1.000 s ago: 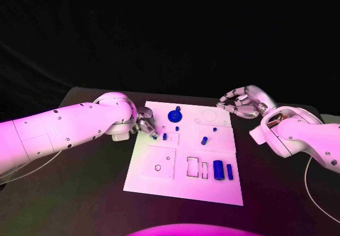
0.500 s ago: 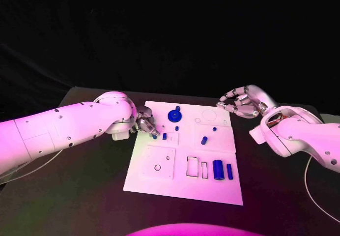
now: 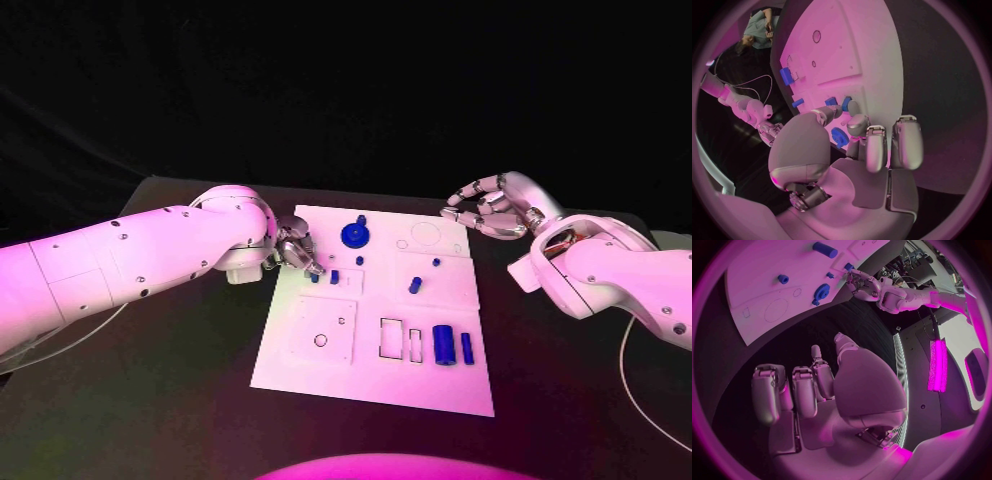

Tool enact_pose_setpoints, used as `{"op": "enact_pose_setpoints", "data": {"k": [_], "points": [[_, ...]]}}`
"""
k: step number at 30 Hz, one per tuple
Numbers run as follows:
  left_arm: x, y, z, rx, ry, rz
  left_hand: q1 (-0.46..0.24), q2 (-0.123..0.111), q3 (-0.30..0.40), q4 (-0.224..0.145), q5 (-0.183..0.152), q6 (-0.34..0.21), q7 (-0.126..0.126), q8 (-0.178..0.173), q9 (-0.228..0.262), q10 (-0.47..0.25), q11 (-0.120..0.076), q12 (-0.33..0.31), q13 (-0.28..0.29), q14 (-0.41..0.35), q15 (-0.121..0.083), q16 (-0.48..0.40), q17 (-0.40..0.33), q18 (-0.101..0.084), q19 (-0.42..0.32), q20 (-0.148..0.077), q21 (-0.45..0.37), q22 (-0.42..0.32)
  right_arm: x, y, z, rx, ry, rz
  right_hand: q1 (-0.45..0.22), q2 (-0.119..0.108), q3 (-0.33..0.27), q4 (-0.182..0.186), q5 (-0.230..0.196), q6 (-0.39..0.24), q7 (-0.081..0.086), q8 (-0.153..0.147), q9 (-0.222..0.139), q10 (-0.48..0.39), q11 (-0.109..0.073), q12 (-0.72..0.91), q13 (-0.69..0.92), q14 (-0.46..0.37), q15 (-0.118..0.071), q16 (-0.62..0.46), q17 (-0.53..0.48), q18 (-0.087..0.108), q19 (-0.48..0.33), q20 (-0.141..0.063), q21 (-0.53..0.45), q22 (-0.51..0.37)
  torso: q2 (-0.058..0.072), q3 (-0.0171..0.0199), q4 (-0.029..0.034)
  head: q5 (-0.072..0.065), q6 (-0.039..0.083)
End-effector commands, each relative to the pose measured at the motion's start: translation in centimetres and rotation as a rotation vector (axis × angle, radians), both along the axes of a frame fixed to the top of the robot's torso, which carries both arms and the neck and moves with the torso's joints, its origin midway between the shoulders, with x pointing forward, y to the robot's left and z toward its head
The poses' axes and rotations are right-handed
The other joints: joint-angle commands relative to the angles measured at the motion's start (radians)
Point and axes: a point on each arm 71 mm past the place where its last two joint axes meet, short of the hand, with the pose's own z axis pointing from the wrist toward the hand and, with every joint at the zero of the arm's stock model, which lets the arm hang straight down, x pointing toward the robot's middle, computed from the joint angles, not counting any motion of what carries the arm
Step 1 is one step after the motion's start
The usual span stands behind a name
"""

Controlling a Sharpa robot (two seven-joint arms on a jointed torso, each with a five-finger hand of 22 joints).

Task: Assemble the parts on the task board

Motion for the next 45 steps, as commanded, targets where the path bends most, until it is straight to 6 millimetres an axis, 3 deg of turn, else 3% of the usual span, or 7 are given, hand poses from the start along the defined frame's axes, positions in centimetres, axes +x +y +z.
{"op": "enact_pose_setpoints", "data": {"k": [1,7,27,30,32,38,45], "points": [[-0.2,0.0,-0.5,0.015,0.024,-0.014,-0.009,0.002,-0.025,0.013,-0.006,0.005,0.005,-0.007,-0.002,0.005,0.001,0.001,0.002,0.096,-0.006,0.005,0.243,-0.005,0.005,-0.004,0.003,0.001,-0.1,0.1,0.0,-0.001,-0.002,0.015,-0.011,0.001,-0.004,-0.001,0.004,-0.002,-0.005,0.004,0.001,0.000,-0.006,-0.001,0.065,0.076,-0.007,-0.004,0.132,0.005,0.045,-0.010,-0.005,0.190,0.000,0.0007,0.0004,0.001,0.001],[-0.1,0.3,-0.4,0.019,0.013,-0.006,-0.029,0.004,-0.100,0.054,-0.016,0.011,0.006,-0.012,-0.001,0.009,0.002,0.004,0.010,0.097,-0.005,0.007,0.246,-0.006,0.008,-0.003,0.006,0.007,-0.1,0.1,0.0,-0.001,-0.003,0.014,-0.013,0.001,-0.005,0.000,0.004,-0.002,-0.005,0.004,0.001,0.000,-0.006,-0.001,0.065,0.076,-0.007,-0.004,0.133,0.006,0.045,-0.010,-0.005,0.189,0.001,-0.0004,0.0000,0.001,0.001],[0.0,1.2,1.0,-0.073,-0.072,0.061,-0.061,0.023,-0.152,0.057,-0.038,0.010,0.006,-0.019,-0.002,0.003,0.002,-0.005,-0.001,0.095,-0.005,0.002,0.237,-0.005,0.005,-0.004,0.001,0.001,-0.1,0.0,0.0,0.000,-0.008,0.011,-0.021,0.000,-0.008,0.001,0.003,-0.003,-0.005,0.005,0.000,-0.001,-0.006,-0.003,0.063,0.076,-0.007,-0.005,0.131,0.006,0.044,-0.010,-0.008,0.187,0.000,-0.0004,0.0001,-0.003,0.003],[0.1,1.0,1.7,-0.173,-0.113,0.078,-0.057,0.027,-0.175,0.056,-0.036,-0.029,0.020,-0.038,-0.005,-0.069,0.015,-0.084,-0.111,0.082,0.004,-0.021,0.198,0.009,-0.029,0.001,-0.041,-0.070,-0.1,0.0,0.0,0.001,-0.010,0.010,-0.021,0.000,-0.008,0.001,0.003,-0.003,-0.005,0.005,0.000,-0.001,-0.006,-0.003,0.063,0.076,-0.007,-0.005,0.131,0.006,0.044,-0.010,-0.008,0.187,0.000,-0.0001,-0.0001,-0.004,0.004],[0.3,0.6,2.5,-0.297,-0.163,0.086,-0.030,0.030,-0.191,0.055,-0.034,-0.110,0.057,-0.072,-0.014,-0.233,0.052,-0.239,-0.316,0.036,0.035,-0.095,0.085,0.043,-0.125,0.019,-0.157,-0.247,-0.1,0.0,0.0,0.001,-0.011,0.008,-0.021,0.000,-0.008,0.001,0.003,-0.003,-0.005,0.005,0.000,-0.001,-0.006,-0.003,0.063,0.076,-0.007,-0.005,0.131,0.006,0.044,-0.010,-0.008,0.187,0.000,0.0006,0.0001,-0.005,0.005],[0.3,-0.5,3.6,-0.427,-0.293,0.039,0.155,0.014,-0.177,0.053,-0.019,-0.217,0.126,-0.142,-0.080,-0.373,0.114,-0.367,-0.409,-0.035,0.088,-0.182,-0.041,0.068,-0.203,0.070,-0.280,-0.403,0.0,-0.1,0.0,0.000,-0.010,0.006,-0.022,0.000,-0.008,0.001,0.003,-0.003,-0.005,0.005,0.000,-0.002,-0.006,-0.004,0.062,0.075,-0.007,-0.005,0.129,0.007,0.042,-0.010,-0.012,0.185,0.001,-0.0002,-0.0001,-0.013,0.010],[-0.6,-2.5,3.6,-0.450,-0.487,-0.167,0.356,-0.013,-0.110,-0.009,-0.023,-0.237,0.144,-0.211,-0.182,-0.455,0.139,-0.531,-0.546,-0.201,0.114,-0.373,-0.308,0.116,-0.349,0.091,-0.492,-0.664,0.0,0.0,-0.1,-0.001,-0.005,0.008,-0.020,0.002,-0.007,-0.001,0.006,-0.004,-0.005,0.006,0.000,-0.013,-0.006,-0.016,0.049,0.075,-0.007,-0.006,0.127,0.008,0.040,-0.010,-0.015,0.183,0.000,-0.0003,0.0016,-0.020,0.015]]}}
